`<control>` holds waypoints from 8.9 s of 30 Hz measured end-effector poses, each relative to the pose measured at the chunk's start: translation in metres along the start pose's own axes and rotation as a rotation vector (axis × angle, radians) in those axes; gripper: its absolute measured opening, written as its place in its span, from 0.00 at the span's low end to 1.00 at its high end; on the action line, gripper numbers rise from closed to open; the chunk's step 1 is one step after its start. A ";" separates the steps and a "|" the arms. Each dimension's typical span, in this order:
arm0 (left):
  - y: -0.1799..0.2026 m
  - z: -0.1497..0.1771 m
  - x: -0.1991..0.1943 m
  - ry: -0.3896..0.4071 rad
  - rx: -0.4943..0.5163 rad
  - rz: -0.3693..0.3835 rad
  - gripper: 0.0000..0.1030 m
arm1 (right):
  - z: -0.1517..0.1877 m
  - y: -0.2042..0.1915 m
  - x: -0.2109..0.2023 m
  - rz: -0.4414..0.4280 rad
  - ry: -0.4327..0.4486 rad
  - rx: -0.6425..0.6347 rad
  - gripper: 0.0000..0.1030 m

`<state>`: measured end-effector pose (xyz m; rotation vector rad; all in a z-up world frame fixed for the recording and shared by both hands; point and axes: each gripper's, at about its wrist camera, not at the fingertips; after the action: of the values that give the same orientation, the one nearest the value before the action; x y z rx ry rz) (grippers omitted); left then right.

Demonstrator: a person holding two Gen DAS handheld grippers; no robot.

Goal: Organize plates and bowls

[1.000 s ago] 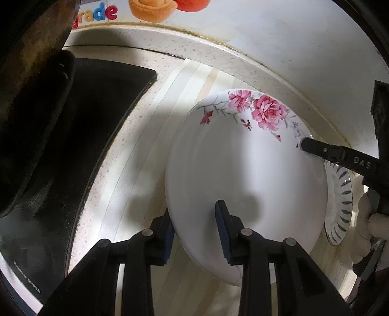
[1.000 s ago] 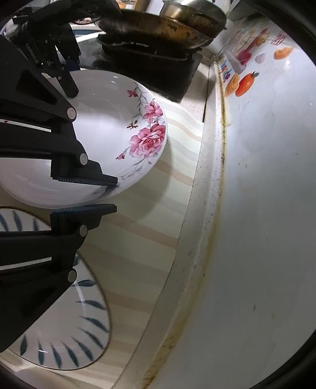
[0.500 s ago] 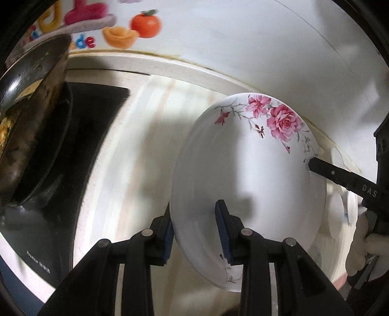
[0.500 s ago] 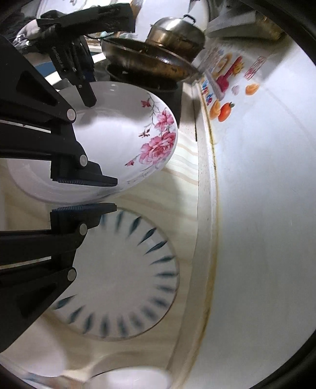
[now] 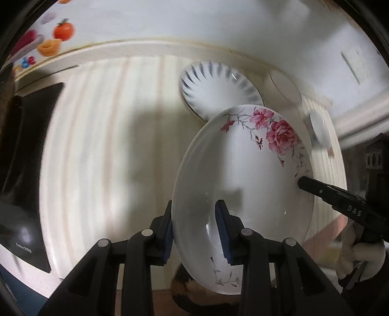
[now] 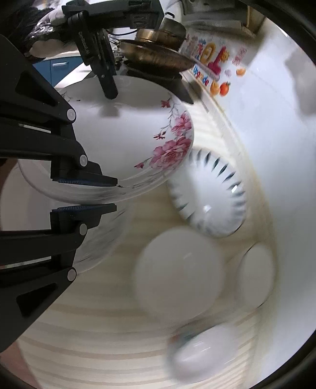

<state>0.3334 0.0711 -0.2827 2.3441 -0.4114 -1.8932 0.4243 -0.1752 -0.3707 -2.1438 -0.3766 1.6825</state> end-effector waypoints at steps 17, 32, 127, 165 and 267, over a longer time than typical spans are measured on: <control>0.043 0.018 0.050 -0.147 0.104 -0.047 0.28 | 0.048 0.063 0.037 0.070 -0.086 0.091 0.15; 0.048 0.017 0.073 -0.194 0.132 -0.101 0.28 | 0.041 0.057 0.038 0.086 -0.099 0.103 0.15; -0.001 -0.033 0.008 -0.032 -0.018 -0.002 0.25 | 0.025 0.004 -0.055 0.077 -0.029 -0.108 0.14; -0.001 -0.012 0.084 -0.172 -0.093 0.014 0.25 | 0.064 0.075 0.009 0.071 -0.162 0.090 0.17; 0.113 -0.193 0.128 -0.057 0.060 -0.055 0.40 | -0.096 0.139 0.006 0.030 -0.033 0.128 0.48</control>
<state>0.5288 -0.0896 -0.3326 2.3664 -0.4188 -2.0035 0.5152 -0.3095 -0.4194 -2.0416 -0.2408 1.7113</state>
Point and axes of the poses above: each gripper's, at about its wrist camera, not at the fingertips, and x roughly the way its jaws point, y to its right, z to its underside, and after that the axes turned 6 degrees about x, right-handed
